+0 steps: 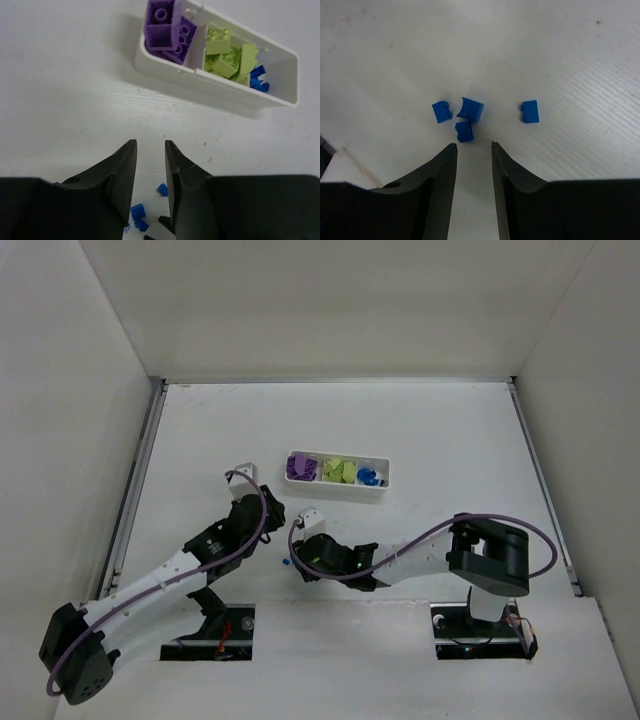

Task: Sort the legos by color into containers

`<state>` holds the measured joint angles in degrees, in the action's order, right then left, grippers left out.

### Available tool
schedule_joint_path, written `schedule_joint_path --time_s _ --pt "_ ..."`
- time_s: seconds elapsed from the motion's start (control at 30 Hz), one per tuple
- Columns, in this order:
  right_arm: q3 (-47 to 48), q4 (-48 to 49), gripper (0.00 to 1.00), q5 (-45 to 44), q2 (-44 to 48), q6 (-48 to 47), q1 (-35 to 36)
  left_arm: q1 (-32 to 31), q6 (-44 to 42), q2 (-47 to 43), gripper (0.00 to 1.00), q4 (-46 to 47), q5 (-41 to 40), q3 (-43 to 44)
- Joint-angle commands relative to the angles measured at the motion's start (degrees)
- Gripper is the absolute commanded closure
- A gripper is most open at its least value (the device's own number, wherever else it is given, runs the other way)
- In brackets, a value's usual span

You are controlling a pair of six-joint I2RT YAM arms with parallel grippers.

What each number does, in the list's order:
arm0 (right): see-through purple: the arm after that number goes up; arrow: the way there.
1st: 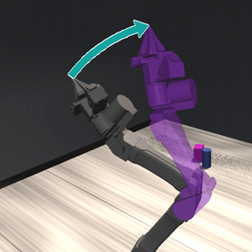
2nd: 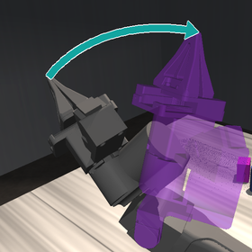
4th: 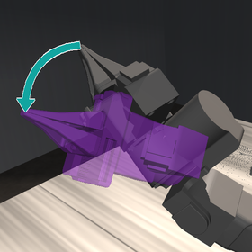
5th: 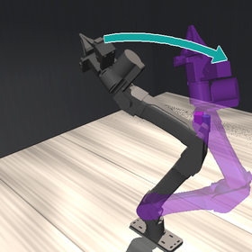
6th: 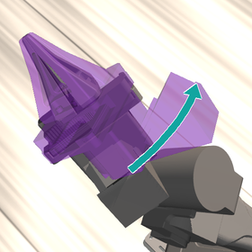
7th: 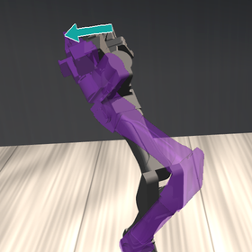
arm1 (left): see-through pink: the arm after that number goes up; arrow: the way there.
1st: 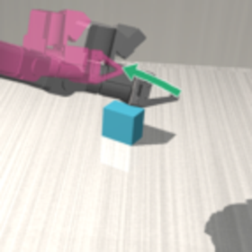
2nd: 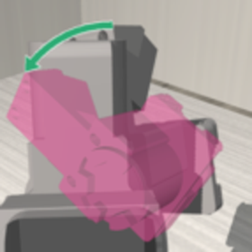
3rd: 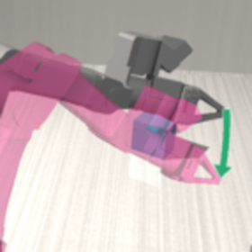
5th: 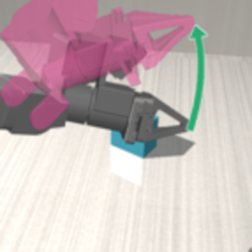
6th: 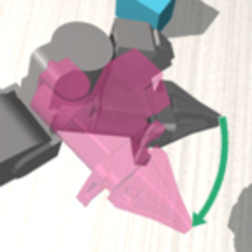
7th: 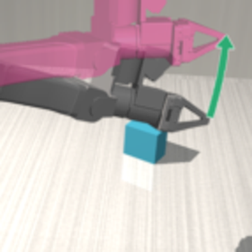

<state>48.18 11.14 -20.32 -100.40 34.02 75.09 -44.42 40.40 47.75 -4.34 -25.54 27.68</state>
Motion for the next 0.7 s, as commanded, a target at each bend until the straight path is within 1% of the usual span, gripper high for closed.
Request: schedule_joint_path --time_s 0.0,0.23,0.43,0.53,0.67 --pt "2.9 1.1 0.6 0.7 -1.1 -1.9 0.3 1.4 2.9 -4.0 0.75 -8.1 -1.5 -2.5" --pt "6.5 -2.0 0.61 0.1 -4.0 -3.2 0.3 2.8 6.4 -7.7 0.75 -13.0 -0.7 -5.1" --pt "8.7 -5.4 0.73 -0.9 -5.6 -3.1 0.3 2.0 9.4 -8.4 0.76 -17.6 0.7 -4.5" --pt "7.9 -5.6 0.77 -1.3 -3.9 -2.4 0.3 1.3 10.6 -7.7 0.76 -21.4 1.2 -3.5" --pt "5.4 -5.0 0.78 -1.4 1.7 -1.6 0.3 -0.4 11.4 -7.9 0.76 -24.0 1.2 -3.7"
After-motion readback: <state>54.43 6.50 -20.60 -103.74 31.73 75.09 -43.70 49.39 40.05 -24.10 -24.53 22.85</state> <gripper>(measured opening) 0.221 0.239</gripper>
